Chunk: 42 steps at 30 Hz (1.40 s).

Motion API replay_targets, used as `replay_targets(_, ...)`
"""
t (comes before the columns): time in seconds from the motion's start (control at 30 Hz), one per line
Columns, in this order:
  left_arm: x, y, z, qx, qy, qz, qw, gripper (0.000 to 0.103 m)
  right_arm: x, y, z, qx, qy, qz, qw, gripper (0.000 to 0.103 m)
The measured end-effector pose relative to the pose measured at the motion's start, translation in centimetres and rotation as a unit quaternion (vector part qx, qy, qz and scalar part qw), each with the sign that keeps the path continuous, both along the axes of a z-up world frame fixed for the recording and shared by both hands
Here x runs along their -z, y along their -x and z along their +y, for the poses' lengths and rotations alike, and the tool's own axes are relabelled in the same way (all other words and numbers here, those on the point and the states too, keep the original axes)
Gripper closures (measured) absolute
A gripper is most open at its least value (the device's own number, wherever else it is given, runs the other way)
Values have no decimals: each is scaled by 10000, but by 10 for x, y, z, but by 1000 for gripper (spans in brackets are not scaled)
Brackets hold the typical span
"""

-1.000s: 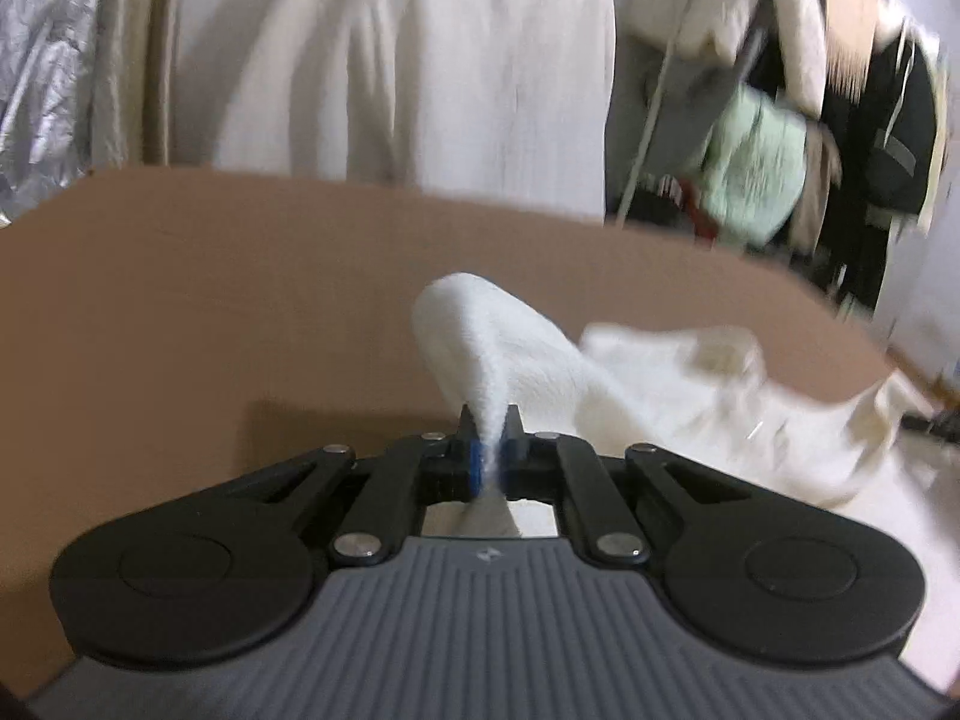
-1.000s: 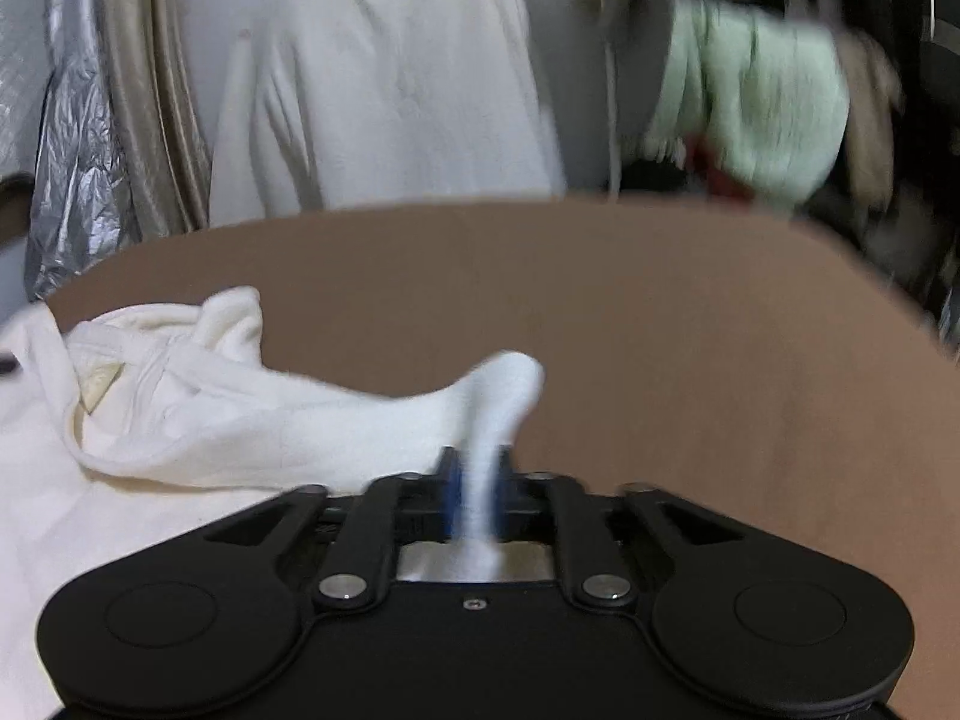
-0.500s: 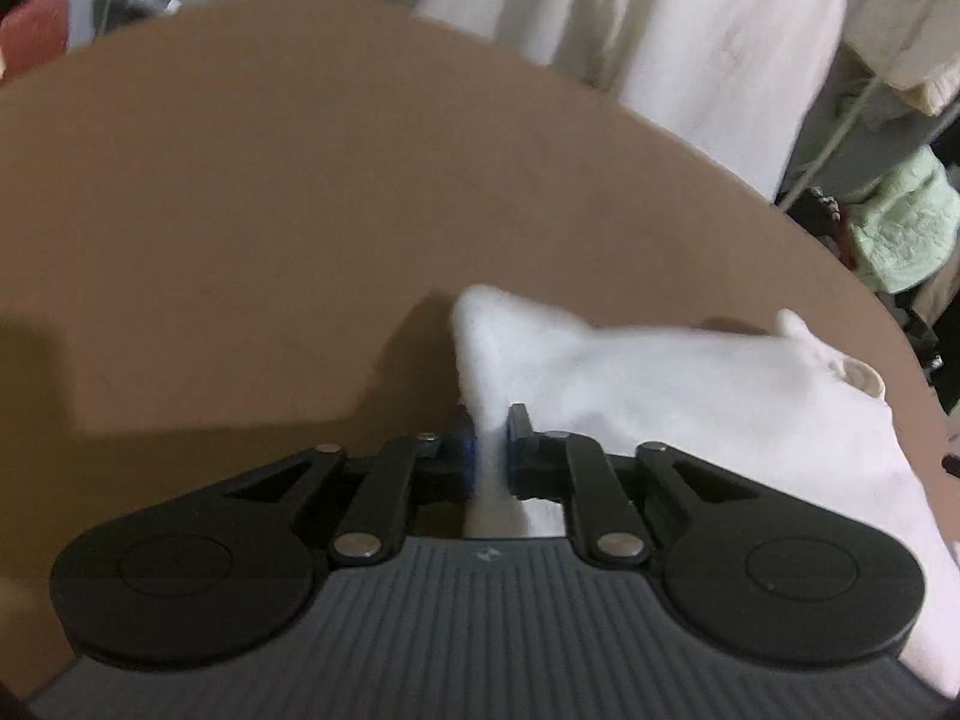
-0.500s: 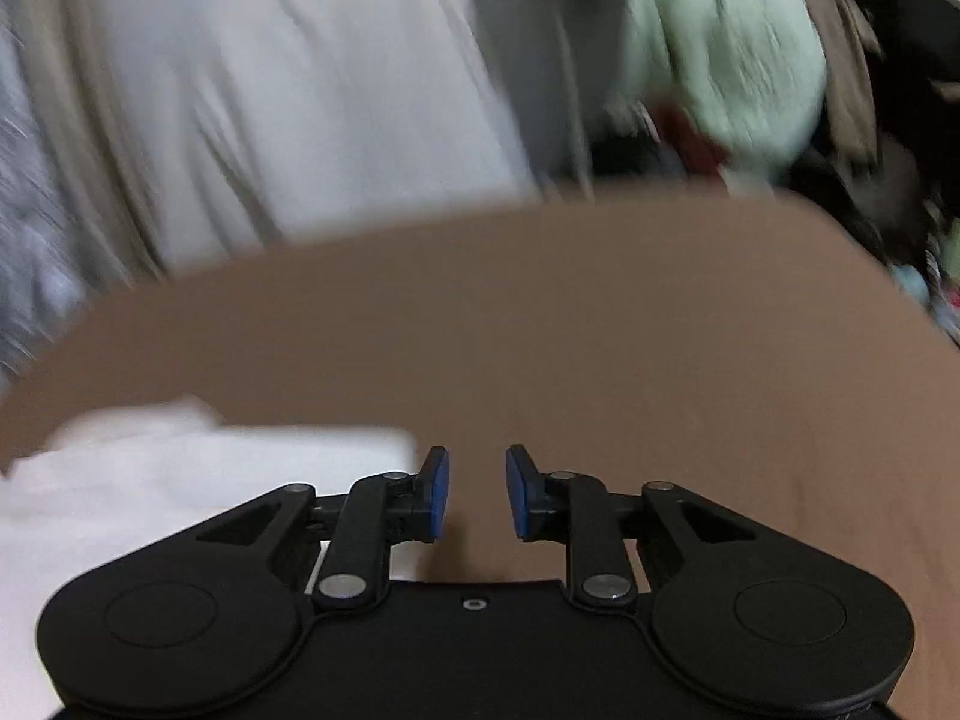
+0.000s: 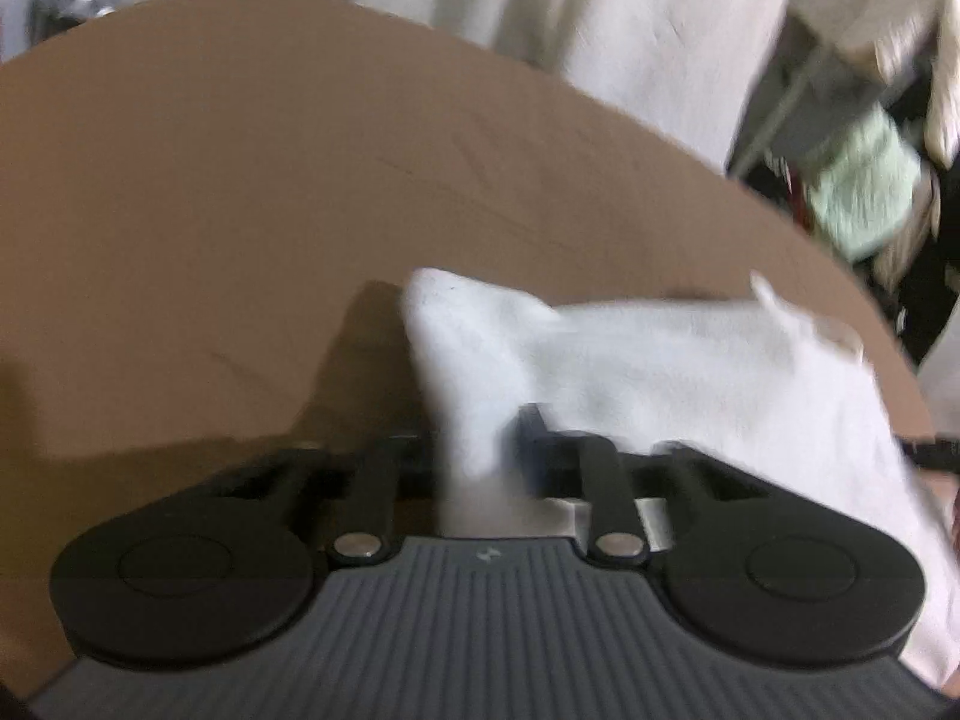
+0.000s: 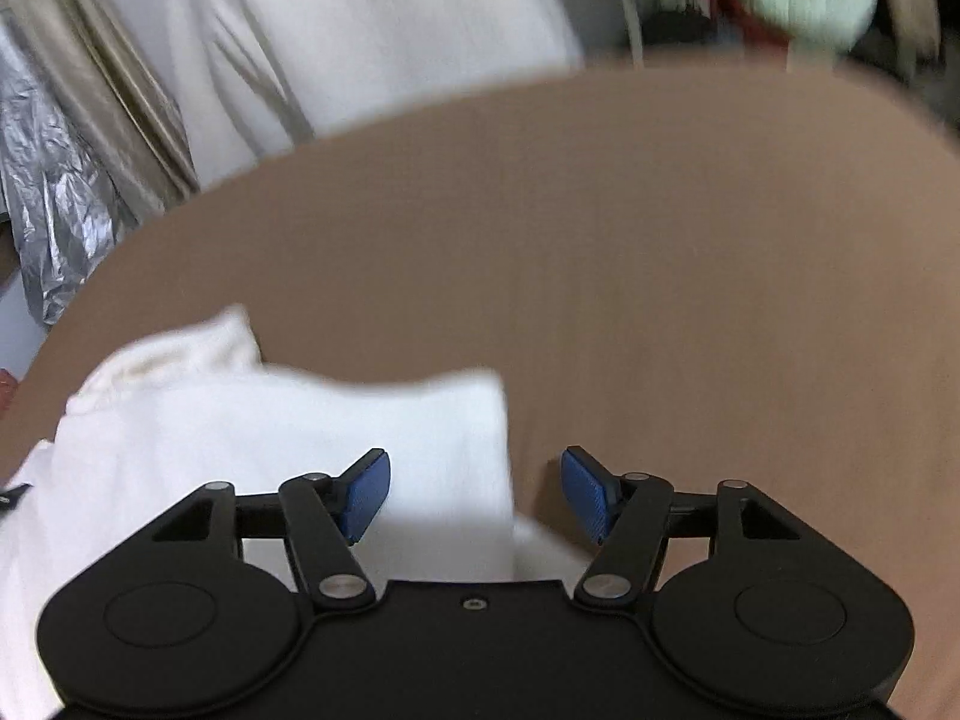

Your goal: Fold clothes

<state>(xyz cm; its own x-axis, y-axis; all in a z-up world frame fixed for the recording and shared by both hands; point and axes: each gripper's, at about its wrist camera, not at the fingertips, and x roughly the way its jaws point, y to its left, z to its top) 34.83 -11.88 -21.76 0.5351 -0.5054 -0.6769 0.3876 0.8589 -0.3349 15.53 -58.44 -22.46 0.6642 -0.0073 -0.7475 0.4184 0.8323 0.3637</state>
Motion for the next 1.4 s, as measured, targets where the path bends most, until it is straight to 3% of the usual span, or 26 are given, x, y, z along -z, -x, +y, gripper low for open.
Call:
replay_targets(0.03,-9,6,-5,86,-141,-250,9996,87,3,0,3,-92,-96,-39,9999,89)
replay_targets(0.13,-42,22,-10,274,-69,-895,9956,88,-24,24,32,-108,812,-702,9942,92)
replay_targets(0.23,-62,23,-9,325,371,-1120,9925,87,-62,51,40,318,1424,-1339,9802,96)
replay_targets(0.27,-61,19,-14,262,344,-1123,9927,87,-72,56,39,431,1599,-1413,9760,96)
replay_targets(0.4,-38,0,-41,11,-309,-1300,9910,77,-85,46,37,533,2295,-1270,9635,96)
replay_targets(0.43,-27,-4,-48,-62,-737,-1208,9899,70,-80,40,37,552,2441,-1088,9621,96)
replay_targets(0.47,-19,-6,-52,-148,-1180,-1098,9868,69,-73,33,37,584,2586,-853,9604,95)
replay_targets(0.57,-26,8,-47,-55,-1477,-1232,9813,61,-46,18,34,802,2665,3,9605,94)
replay_targets(0.63,-43,20,-36,-61,-1478,-1306,9803,44,-43,24,45,1240,2880,258,9492,78)
replay_targets(0.67,-50,26,-30,-97,-1471,-1317,9803,41,-46,32,51,1382,2841,231,9485,72)
replay_targets(0.73,-60,43,-16,-259,-1380,-1130,9836,32,-59,58,66,1427,2521,-94,9571,53)
replay_targets(0.83,-57,61,9,-504,-754,-429,9949,32,-68,110,95,1315,1934,-600,9704,50)
replay_targets(0.9,-51,71,23,-626,-172,93,9978,32,-64,137,116,1004,1583,-783,9791,50)
replay_targets(0.97,-37,83,31,-607,213,653,9958,35,-51,159,142,592,1586,-605,9837,50)
replay_targets(1.0,-27,89,31,-484,282,956,9938,43,-43,168,154,434,1763,-385,9826,49)
replay_targets(1.03,-19,95,31,-486,211,1163,9918,59,-33,176,166,304,2022,-107,9788,48)
replay_targets(1.07,-11,102,30,-583,34,1297,9898,59,-25,186,173,302,2327,56,9721,47)
replay_targets(1.13,-11,115,28,-783,-273,1175,9896,59,-15,209,182,479,2745,132,9603,33)
replay_targets(1.23,-27,136,22,-1165,-917,590,9872,57,-22,221,180,662,2575,261,9636,32)
replay_targets(1.3,-32,148,15,-1508,-1526,242,9764,58,-32,225,177,826,2510,381,9637,30)
replay_targets(1.4,-39,159,17,-1745,-1553,69,9723,54,-39,235,176,1105,2229,586,9668,27)
